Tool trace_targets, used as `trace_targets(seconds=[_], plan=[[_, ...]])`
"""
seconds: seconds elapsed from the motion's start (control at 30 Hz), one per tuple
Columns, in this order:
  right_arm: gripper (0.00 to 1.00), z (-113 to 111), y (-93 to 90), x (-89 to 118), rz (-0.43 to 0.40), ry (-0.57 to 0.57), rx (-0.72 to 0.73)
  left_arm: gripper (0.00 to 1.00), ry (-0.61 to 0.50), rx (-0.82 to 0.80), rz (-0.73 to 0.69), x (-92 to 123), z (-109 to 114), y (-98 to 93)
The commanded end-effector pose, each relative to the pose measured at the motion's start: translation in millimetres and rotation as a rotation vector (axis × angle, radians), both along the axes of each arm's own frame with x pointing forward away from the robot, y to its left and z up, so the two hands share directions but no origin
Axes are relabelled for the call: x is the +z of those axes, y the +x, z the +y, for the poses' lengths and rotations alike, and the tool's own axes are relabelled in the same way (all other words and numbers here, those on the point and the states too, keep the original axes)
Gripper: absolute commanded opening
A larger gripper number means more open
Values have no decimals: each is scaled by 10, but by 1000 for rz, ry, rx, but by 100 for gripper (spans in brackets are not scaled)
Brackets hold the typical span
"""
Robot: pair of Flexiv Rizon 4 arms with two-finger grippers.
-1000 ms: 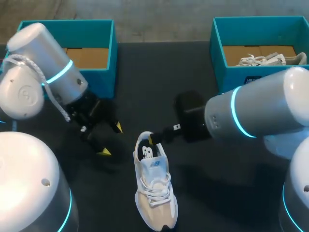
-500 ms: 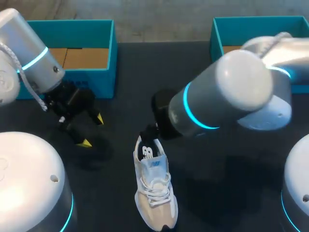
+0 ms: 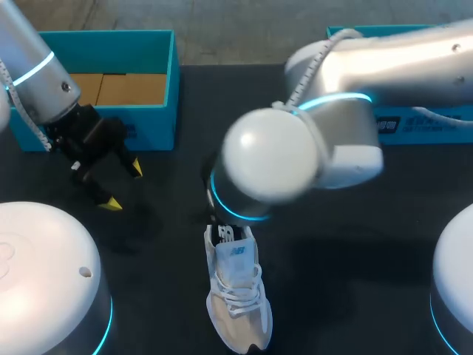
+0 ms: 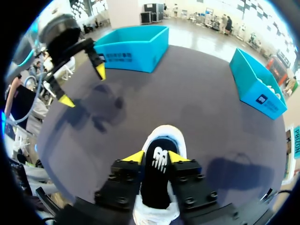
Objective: Take the shoe out of the shoebox, open the shoe tongue, remove and reinsert the insole, then place the shoe into the shoebox
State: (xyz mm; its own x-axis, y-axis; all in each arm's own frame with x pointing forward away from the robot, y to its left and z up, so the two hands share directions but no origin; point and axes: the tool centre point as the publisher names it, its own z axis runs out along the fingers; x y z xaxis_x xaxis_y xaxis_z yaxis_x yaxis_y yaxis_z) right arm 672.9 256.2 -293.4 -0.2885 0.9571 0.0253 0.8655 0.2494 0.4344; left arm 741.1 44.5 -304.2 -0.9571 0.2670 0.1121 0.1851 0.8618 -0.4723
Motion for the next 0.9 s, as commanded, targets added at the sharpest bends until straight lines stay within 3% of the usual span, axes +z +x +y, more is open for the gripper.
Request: trace_targets(seconds=[0.03, 0.1, 0.13, 0.33, 0.6, 0.9], plan=[[11, -8, -52, -112, -75, -150, -184, 100, 4, 0, -1, 6, -8, -2], [9, -84, -37, -38, -90, -163, -205, 100, 4, 0, -1, 6, -8, -2], [0, -121, -31, -4, -94, -164, -211, 100, 4, 0, -1, 6, -8, -2], [0, -231, -55, -34, -82, -119, -215, 100, 4, 0, -1, 6, -8, -2], [0, -48, -151, -193, -30, -69, -184, 100, 4, 0, -1, 6, -8, -2], [0, -48, -151, -193, -30, -69, -184, 100, 4, 0, -1, 6, -8, -2]])
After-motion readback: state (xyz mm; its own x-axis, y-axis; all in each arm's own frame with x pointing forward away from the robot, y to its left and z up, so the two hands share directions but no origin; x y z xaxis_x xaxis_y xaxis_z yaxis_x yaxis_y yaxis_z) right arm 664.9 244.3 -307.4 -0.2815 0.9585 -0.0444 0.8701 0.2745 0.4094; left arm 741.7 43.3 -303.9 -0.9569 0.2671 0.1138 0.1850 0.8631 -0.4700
